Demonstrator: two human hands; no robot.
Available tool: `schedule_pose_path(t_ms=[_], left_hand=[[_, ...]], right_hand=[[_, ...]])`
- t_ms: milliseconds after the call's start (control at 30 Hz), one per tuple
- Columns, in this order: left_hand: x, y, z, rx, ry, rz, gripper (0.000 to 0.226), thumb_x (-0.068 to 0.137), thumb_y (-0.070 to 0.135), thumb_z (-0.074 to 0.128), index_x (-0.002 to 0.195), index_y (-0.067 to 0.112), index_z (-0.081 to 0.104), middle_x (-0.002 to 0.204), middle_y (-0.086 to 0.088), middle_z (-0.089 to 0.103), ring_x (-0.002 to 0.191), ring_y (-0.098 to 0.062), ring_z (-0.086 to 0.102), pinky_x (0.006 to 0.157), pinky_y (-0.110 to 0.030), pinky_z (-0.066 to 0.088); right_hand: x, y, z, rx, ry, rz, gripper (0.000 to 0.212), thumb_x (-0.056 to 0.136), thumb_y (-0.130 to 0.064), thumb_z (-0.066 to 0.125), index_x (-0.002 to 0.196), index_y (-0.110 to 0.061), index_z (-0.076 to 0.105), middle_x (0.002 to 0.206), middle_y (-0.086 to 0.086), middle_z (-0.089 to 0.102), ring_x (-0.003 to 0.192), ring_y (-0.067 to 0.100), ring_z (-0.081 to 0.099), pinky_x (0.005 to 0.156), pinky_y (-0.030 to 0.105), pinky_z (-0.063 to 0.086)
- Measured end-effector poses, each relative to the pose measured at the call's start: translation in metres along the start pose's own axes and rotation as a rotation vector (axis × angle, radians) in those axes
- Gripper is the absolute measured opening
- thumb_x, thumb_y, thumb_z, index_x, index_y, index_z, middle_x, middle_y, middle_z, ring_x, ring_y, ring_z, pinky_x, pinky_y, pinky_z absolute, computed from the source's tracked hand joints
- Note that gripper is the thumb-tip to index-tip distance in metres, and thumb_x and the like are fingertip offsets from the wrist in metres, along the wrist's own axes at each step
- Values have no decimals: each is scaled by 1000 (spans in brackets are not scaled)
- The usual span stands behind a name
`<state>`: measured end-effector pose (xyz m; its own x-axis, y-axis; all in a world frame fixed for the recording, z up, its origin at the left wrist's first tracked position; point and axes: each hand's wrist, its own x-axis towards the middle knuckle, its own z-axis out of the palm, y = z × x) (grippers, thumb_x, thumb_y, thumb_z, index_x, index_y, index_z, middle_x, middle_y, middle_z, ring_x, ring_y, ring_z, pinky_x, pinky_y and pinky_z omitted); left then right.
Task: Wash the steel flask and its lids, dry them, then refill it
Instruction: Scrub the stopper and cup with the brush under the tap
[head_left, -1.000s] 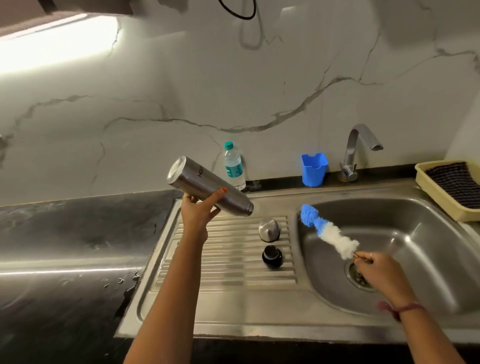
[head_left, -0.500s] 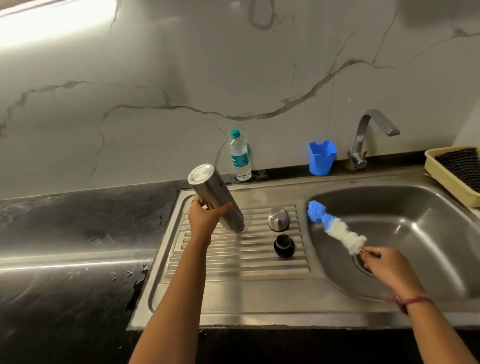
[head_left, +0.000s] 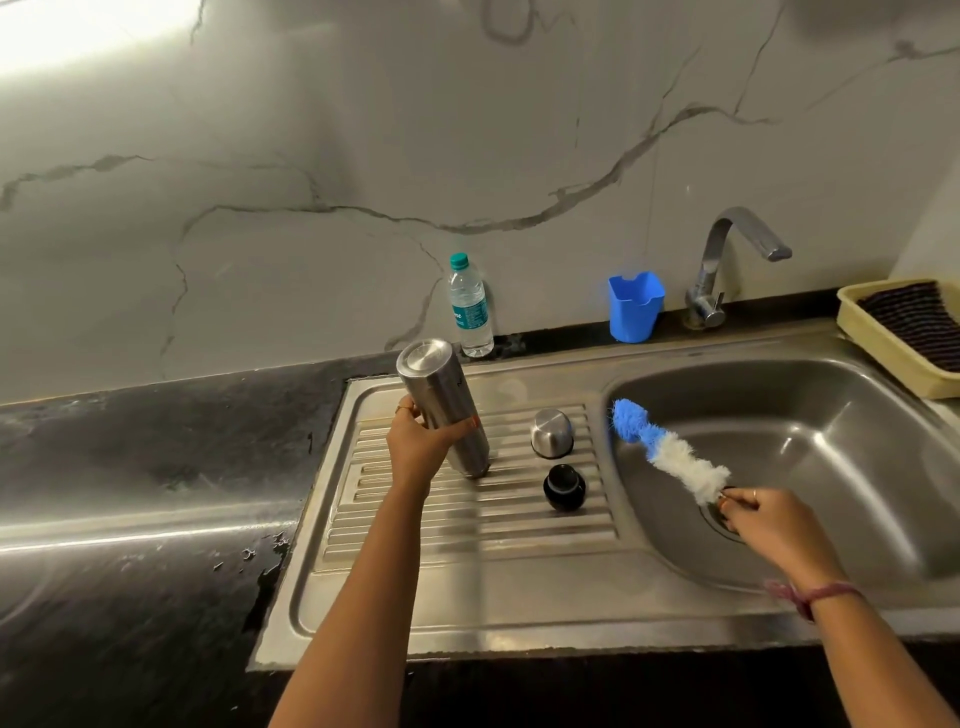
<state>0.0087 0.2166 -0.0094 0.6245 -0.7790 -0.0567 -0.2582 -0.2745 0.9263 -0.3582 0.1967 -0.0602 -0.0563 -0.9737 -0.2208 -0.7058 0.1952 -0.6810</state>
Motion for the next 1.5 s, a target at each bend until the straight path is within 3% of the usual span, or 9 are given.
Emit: schedule_pose_path(t_ms=[200,467,667,867,1100,1300,1500], left_hand=[[-1,5,7,64,-41,29,75,68,19,89,130,18,48,129,-4,59,118,-24,56,94,-35,48],[-3,-3,11,-21,-43,11,79,71,18,88,135,17,41,135,-7,55,123,-25,53,99,-36,47],[0,-7,10,-39,-66,8,81,71,18,88,137,17,40,134,-6,54,112,-17,51,93,-30,46],[5,-11,10,-27,-69,29,75,68,20,90,125,24,42,130,-3,54,119,-20,53,94,-32,47],[5,-10,1,-9,5,81,100,59,28,95,142,21,38,145,-6,45,132,-25,46,108,-47,45],[-7,2,-11,-26,97,184,98,65,27,92,145,23,36,147,-5,41,126,-20,47,100,-38,48],[-28,10,-16,-35,184,268,93,65,30,92,141,26,38,137,-2,42,119,-17,48,97,-38,51]], right_hand=[[2,1,5,2,13,4,19,89,-20,62,103,-16,73,71,-1,68,72,19,63,60,27,42],[4,3,9,-16,20,-14,19,89,-21,62,102,-15,74,71,-1,69,69,17,62,58,25,41],[5,5,10,-6,16,-4,17,89,-22,62,100,-17,74,71,-2,69,71,18,63,61,27,43],[1,3,8,-8,16,0,15,89,-21,62,95,-15,75,70,0,70,70,20,63,57,26,41],[-4,4,5,-19,4,17,16,90,-23,61,98,-18,74,67,1,69,63,22,63,55,27,44],[-9,5,3,-33,1,11,16,90,-22,61,97,-17,74,65,3,67,61,20,60,51,25,39],[-16,6,-3,-5,7,0,18,88,-19,62,85,-7,74,69,14,70,73,32,65,57,27,40]])
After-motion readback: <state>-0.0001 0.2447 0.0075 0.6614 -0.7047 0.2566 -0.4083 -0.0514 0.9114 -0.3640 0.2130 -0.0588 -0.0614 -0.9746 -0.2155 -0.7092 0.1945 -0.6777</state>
